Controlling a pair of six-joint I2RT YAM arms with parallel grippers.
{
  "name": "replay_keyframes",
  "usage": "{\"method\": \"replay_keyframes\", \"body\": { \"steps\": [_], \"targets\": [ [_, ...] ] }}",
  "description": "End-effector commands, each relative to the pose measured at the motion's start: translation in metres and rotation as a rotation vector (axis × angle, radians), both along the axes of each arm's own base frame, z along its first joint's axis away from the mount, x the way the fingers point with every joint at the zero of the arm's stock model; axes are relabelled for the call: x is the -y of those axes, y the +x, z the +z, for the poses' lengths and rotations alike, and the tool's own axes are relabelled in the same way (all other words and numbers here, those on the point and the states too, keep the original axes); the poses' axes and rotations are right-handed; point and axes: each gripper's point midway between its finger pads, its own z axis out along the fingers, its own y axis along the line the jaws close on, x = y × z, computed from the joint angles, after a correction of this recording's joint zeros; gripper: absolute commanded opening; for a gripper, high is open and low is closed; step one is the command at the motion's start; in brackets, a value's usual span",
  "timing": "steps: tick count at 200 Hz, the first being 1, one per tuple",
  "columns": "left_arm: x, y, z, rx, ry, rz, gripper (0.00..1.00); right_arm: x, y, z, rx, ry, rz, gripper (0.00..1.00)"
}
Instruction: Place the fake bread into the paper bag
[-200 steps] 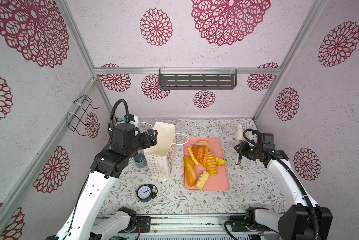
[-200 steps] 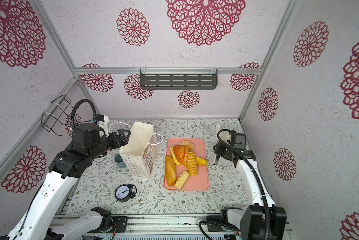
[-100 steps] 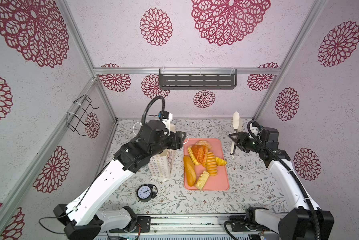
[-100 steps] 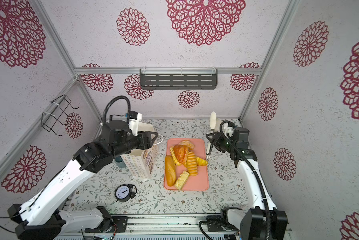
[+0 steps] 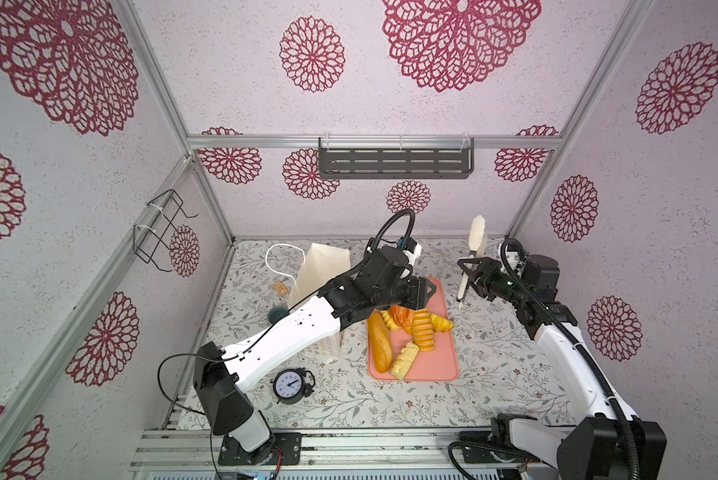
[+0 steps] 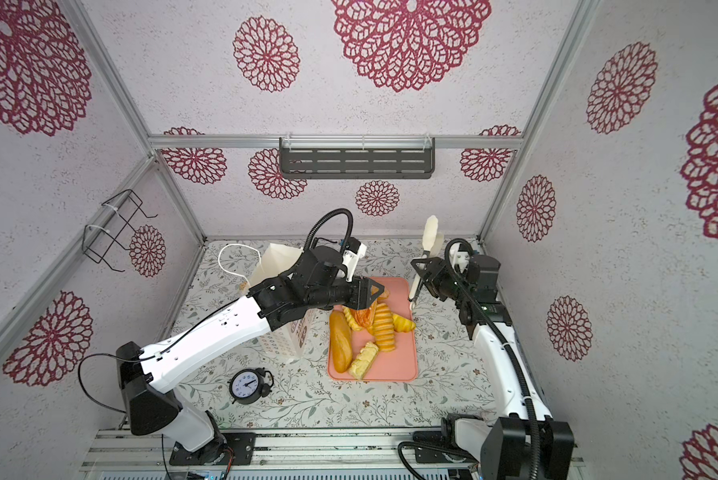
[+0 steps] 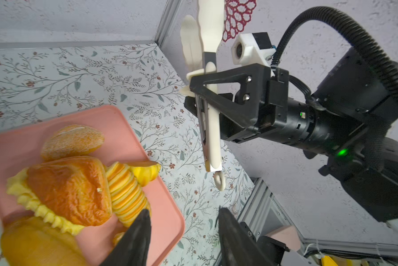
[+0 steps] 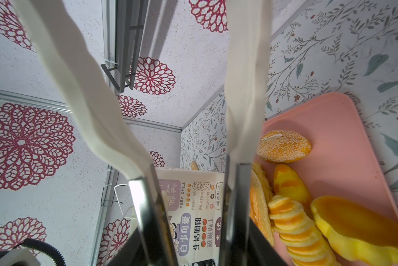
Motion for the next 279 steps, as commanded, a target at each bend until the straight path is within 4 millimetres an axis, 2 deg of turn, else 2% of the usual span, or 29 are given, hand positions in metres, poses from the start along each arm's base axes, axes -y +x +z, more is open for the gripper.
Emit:
{"method": "replay_keyframes", "body": {
  "steps": [1,38,55,87,115,148,185,245,279],
  "targets": [
    [0.023,-0.005,0.018,0.011,-0.087,-0.055,0.46,-0.001,-0.004,0.047,0.149,0.039,0.000,0.51],
    [0.035,-0.010,0.007,-0.013,-0.081,-0.083,0.44,-0.001,-0.004,0.053,0.163,0.061,-0.003,0.47],
    [0.038,-0.012,0.007,-0.017,-0.098,-0.099,0.53,-0.002,-0.005,0.054,0.166,0.070,-0.001,0.47],
    [0.046,-0.022,0.018,-0.019,-0.182,-0.172,0.76,-0.004,-0.006,0.065,0.192,0.104,0.014,0.45],
    [0.053,-0.021,0.018,-0.033,-0.219,-0.201,0.81,-0.006,-0.009,0.077,0.216,0.132,0.024,0.44],
    [0.058,-0.009,0.009,-0.068,-0.232,-0.195,0.68,-0.010,-0.018,0.090,0.245,0.162,0.034,0.44],
    [0.069,-0.009,0.010,-0.086,-0.264,-0.237,0.57,-0.014,-0.026,0.096,0.261,0.182,0.042,0.45],
    [0.074,-0.011,0.024,-0.065,-0.307,-0.268,0.34,-0.024,-0.029,0.087,0.241,0.169,0.055,0.45],
    [0.077,-0.010,0.022,-0.072,-0.303,-0.271,0.22,-0.031,-0.030,0.080,0.231,0.158,0.062,0.48]
  ]
}}
